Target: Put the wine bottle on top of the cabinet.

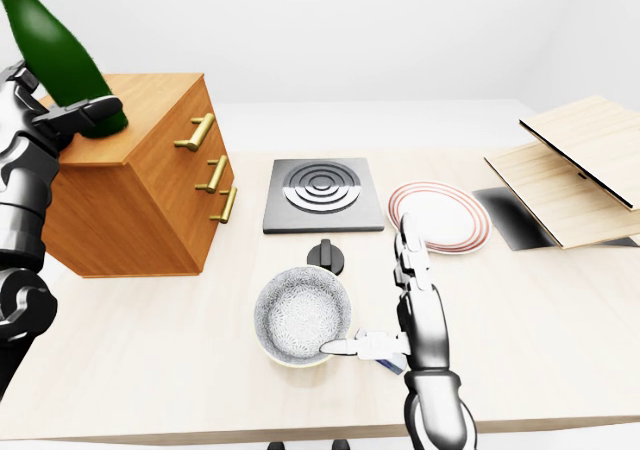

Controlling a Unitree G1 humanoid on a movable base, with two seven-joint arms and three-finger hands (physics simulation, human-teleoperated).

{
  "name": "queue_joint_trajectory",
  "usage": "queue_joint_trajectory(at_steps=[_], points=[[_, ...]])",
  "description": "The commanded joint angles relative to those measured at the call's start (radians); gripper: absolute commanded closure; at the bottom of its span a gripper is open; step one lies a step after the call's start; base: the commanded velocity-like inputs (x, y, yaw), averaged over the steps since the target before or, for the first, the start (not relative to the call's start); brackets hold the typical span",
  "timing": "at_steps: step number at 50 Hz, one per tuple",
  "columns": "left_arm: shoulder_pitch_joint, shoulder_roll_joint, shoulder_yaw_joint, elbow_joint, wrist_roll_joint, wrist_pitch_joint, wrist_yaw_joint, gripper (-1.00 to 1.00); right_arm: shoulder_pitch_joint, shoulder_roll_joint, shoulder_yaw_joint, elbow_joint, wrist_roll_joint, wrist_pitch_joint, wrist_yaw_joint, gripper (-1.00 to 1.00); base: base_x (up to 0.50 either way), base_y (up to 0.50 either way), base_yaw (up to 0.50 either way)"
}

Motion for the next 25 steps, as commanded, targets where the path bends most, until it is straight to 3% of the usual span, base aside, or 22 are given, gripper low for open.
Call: queue_joint_trajectory(at_steps=[1,10,13,20,25], points=[[0.023,-0.012,-0.036,0.116,0.008,0.000,0.017,-0.80,0.005,0.003,0.030,0.092,0.003,-0.044,-0.028,-1.00,0.00,0.00,0.00],[0.020,-0.011,-0.039,0.113,0.012,0.000,0.017,-0.76,0.010,0.002,0.029,0.092,0.007,-0.050,-0.027,-1.00,0.00,0.00,0.00],[0.014,-0.005,-0.044,0.112,0.026,-0.003,0.041,-0.84,0.006,0.002,0.028,0.095,0.005,-0.049,-0.028,-1.00,0.00,0.00,0.00],[-0.069,0.053,-0.045,0.053,0.017,0.000,0.021,-0.86,-0.001,0.003,0.033,0.101,0.000,-0.045,-0.029,-1.00,0.00,0.00,0.00],[-0.115,0.099,-0.055,-0.087,0.002,0.000,-0.005,-0.94,-0.004,0.003,0.043,0.101,-0.004,-0.043,-0.033,-1.00,0.00,0.00,0.00]])
